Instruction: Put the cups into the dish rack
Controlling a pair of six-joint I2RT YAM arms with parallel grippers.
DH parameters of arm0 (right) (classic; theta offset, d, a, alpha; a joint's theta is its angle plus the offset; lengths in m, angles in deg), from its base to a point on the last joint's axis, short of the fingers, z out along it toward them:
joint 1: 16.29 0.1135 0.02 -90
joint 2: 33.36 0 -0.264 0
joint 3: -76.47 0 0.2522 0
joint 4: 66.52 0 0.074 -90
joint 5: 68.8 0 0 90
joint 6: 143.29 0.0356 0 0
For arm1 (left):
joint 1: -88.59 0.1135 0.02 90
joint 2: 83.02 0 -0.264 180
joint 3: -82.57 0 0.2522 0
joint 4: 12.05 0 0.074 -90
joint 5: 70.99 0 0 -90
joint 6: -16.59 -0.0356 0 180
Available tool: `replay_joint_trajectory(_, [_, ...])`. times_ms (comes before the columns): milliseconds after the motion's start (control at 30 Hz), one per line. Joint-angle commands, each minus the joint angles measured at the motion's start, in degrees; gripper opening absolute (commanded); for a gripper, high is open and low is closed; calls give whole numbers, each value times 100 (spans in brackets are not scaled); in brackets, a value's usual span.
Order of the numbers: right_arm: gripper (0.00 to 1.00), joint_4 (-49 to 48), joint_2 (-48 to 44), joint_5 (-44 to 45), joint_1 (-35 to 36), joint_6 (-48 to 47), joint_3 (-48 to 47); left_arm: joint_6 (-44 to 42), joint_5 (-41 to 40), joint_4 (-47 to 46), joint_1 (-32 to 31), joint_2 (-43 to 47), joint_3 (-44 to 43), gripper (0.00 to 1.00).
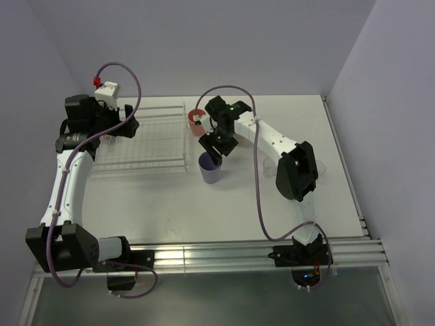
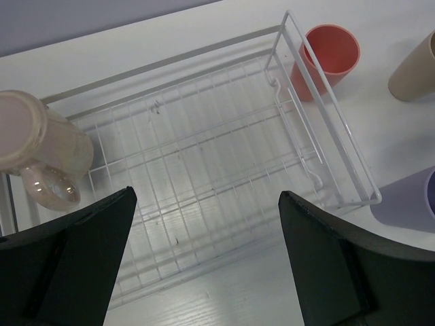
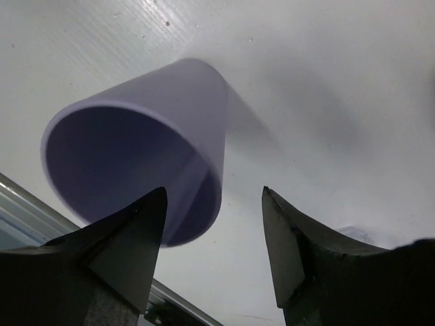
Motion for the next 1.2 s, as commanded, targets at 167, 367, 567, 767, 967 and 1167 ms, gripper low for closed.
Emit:
replay_joint_trajectory(167, [55,132,423,-49,33,118,-323,122,208,-161,-12,123,61,94])
replay_joint_trajectory(367, [0,298,451,-417,-141,118,-551,184,532,-91,-12,158,88,95])
replay_joint_trajectory(567, [0,667,-23,-2234,-914,-250,-1149,-27,2626,831,-12,-141,-474,96])
replay_joint_trajectory(767, [0,-16,-780,-5578,-2260,56,-930,1804,5127,-823,-12,289,-19,99])
replay_joint_trajectory(967, [0,-2080,-1473,-7360,-2349,1469,518,7080,5324,-6468,-371,474,1484,98])
replay_joint_trajectory(1167, [0,-2953,-1862,-7686,-1769,2393,1226,8442,4287,-7480,-925,571,1976,97])
